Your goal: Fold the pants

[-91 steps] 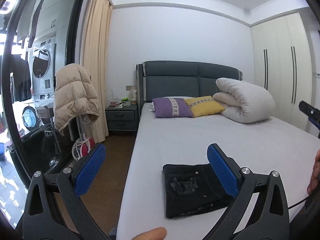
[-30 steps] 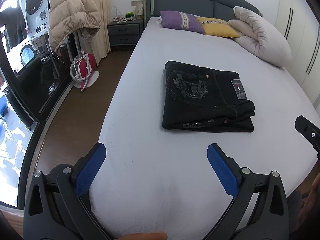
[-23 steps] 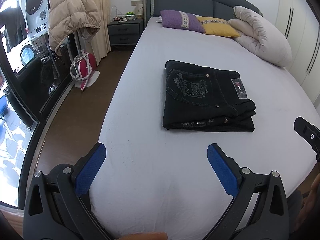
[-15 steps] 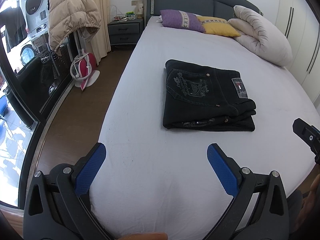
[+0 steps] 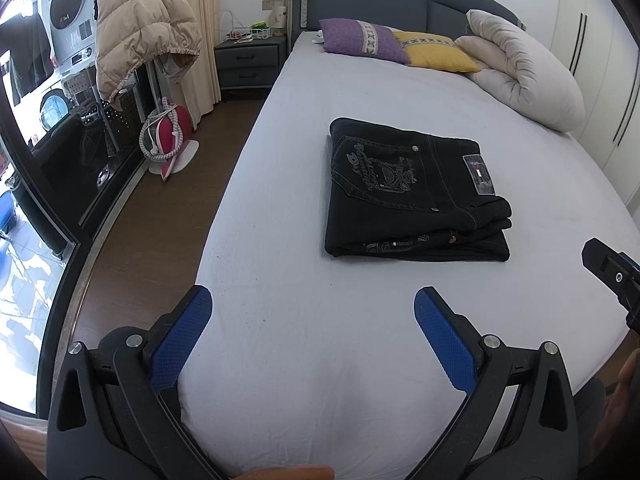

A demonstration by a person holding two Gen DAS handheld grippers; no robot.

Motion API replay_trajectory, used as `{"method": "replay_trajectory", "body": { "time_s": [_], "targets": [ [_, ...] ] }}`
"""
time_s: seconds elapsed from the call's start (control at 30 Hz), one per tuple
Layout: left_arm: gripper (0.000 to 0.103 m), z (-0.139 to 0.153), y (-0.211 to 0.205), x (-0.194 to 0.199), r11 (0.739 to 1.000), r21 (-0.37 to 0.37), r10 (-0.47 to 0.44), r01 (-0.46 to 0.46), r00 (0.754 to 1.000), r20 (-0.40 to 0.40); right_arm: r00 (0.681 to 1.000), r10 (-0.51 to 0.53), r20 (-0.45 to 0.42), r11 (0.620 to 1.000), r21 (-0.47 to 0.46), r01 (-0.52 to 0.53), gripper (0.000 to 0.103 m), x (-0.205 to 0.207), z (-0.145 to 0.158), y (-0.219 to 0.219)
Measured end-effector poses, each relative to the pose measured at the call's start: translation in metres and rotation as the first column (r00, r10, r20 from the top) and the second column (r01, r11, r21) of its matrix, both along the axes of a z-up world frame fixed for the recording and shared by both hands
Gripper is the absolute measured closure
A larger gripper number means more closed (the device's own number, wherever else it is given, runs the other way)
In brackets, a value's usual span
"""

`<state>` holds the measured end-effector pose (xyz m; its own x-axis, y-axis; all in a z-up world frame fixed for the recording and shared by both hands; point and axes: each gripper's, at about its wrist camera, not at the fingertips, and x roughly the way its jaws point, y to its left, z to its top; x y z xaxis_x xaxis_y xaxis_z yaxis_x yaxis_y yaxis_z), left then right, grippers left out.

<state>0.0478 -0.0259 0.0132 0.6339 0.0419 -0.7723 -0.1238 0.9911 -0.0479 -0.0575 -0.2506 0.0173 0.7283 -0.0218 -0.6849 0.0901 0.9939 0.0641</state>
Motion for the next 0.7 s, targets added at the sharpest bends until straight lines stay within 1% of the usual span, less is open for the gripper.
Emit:
{"method": "replay_trajectory", "body": {
  "time_s": [0.7],
  "targets": [
    [0.000,-0.0027,0.0005,0.0008,1.000,0.000,-0.004,0.004,1.000,-0.003,1.000,0.003,-0.004,1.000,0.000,-0.003,0.000,-0.0004,-0.0044,0.0008]
  ]
}}
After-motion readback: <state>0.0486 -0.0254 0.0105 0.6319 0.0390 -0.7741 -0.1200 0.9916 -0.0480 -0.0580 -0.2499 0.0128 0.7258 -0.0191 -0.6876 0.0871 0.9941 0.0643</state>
